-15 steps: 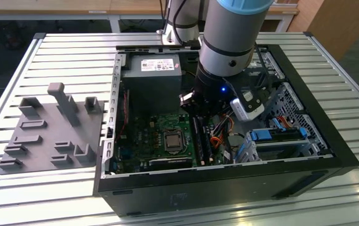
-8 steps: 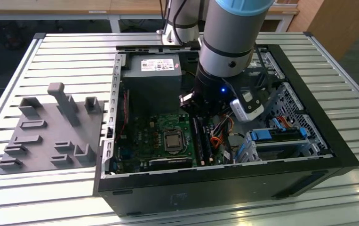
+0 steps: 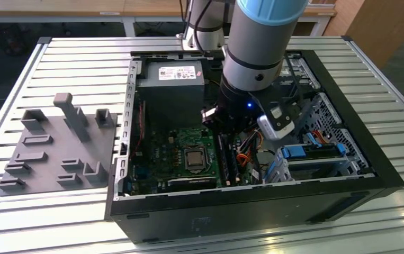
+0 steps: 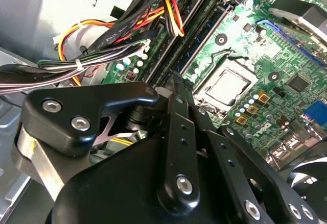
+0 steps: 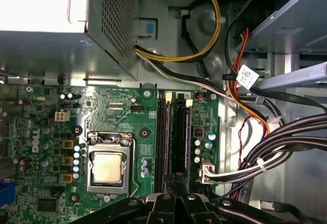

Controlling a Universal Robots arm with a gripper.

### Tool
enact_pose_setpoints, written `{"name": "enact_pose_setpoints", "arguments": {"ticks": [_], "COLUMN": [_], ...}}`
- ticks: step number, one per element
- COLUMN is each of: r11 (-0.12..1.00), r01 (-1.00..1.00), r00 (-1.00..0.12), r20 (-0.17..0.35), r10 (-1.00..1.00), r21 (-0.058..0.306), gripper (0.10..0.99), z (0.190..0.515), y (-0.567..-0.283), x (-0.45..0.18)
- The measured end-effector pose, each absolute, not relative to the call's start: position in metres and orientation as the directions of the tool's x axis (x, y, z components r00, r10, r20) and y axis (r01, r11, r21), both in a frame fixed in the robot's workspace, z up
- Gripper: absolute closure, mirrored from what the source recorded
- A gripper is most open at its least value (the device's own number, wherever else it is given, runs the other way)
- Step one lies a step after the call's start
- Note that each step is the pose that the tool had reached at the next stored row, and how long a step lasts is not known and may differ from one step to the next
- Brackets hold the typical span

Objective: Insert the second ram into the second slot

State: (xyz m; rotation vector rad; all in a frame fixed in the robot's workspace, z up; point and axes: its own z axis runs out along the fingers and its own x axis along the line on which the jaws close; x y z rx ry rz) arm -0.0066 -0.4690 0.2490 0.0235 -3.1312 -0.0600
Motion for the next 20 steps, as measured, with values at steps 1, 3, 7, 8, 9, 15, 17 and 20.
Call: {"name": "enact_pose_setpoints", "arguments": {"ticks": [1,3,7,8,9,15,17,20], "r11": [0.999,0.999,0.999,0.999,0.999,0.999,0.999,0.999], "r01": [-0.014,-0.014,-0.014,-0.014,-0.014,-0.013,-0.013,-0.013], "r00": [-1.000,-1.000,-1.000,-1.000,-1.000,-1.000,-1.000,-1.000], "r20": [0.010,0.010,0.009,0.009,0.009,0.009,0.010,0.009], "r10": [-0.015,-0.014,-0.014,-0.014,-0.014,-0.014,-0.014,-0.014], "r21": [0.038,0.038,0.039,0.039,0.038,0.038,0.038,0.038], "gripper": [0.980,0.980,0.980,0.980,0.980,0.980,0.980,0.980], "z": [0.2485,0.2484,0.2474,0.2468,0.2463,0.2415,0.2406,0.2403], "y": [-0.4690,-0.4691,-0.4690,-0.4690,-0.4690,-0.4690,-0.4691,-0.4690], "x": [-0.0066,-0.0066,-0.0085,-0.0091,-0.0092,-0.0092,-0.0092,-0.0092]}}
